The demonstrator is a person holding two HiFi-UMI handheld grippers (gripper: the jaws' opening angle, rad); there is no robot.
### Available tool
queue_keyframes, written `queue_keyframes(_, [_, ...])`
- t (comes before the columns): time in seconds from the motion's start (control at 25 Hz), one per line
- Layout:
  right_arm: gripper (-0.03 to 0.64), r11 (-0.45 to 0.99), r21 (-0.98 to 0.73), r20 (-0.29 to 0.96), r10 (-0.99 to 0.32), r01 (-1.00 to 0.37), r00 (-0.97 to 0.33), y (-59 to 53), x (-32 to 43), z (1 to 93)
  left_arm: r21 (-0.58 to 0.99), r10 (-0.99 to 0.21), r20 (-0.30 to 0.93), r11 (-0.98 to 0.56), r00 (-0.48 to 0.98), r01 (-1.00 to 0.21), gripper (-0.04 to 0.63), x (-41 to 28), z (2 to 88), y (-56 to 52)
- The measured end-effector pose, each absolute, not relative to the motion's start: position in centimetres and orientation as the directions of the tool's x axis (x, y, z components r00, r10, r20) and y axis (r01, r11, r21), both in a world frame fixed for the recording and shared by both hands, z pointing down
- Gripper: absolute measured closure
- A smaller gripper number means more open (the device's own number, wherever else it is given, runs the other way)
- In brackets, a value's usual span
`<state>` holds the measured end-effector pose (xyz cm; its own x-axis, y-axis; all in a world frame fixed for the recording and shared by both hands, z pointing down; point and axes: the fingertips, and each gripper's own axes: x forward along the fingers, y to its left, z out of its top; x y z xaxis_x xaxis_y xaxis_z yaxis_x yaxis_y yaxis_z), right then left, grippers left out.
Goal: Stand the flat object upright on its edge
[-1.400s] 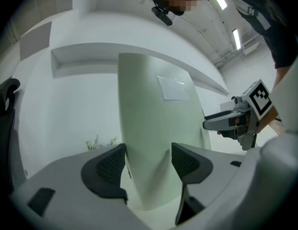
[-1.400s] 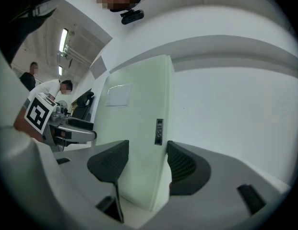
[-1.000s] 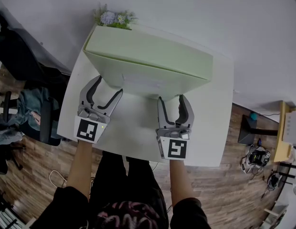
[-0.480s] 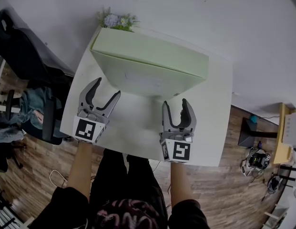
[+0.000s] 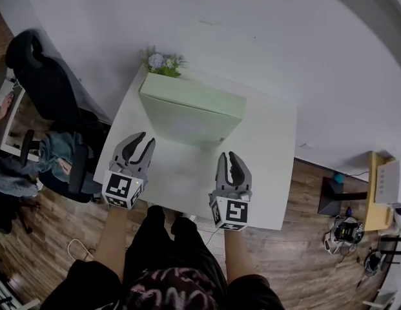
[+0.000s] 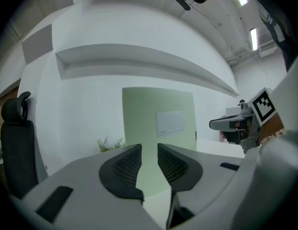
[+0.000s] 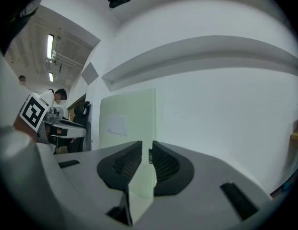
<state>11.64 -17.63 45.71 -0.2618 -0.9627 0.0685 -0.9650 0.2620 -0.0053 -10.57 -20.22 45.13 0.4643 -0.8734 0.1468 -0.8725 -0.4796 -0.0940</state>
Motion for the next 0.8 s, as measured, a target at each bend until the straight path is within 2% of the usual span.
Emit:
queue_keyframes(0.28, [0.576, 0.248, -0.045, 0.099, -0.963, -0.968, -0.251, -16.4, 11.2, 42.9, -0.001, -0.860, 0.175, -0.487, 0.480, -0.873, 0.568, -10.3, 42.2, -18.5])
queue_keyframes(0.8, [0.592, 0.162, -0.066, 0.143, -0.975, -0.984, -0.171, -10.0, 8.0, 40.2, -0.037, -0.814, 0.122, -0.575, 0.567, -0.817, 0.581, -12.6, 37.8, -13.7])
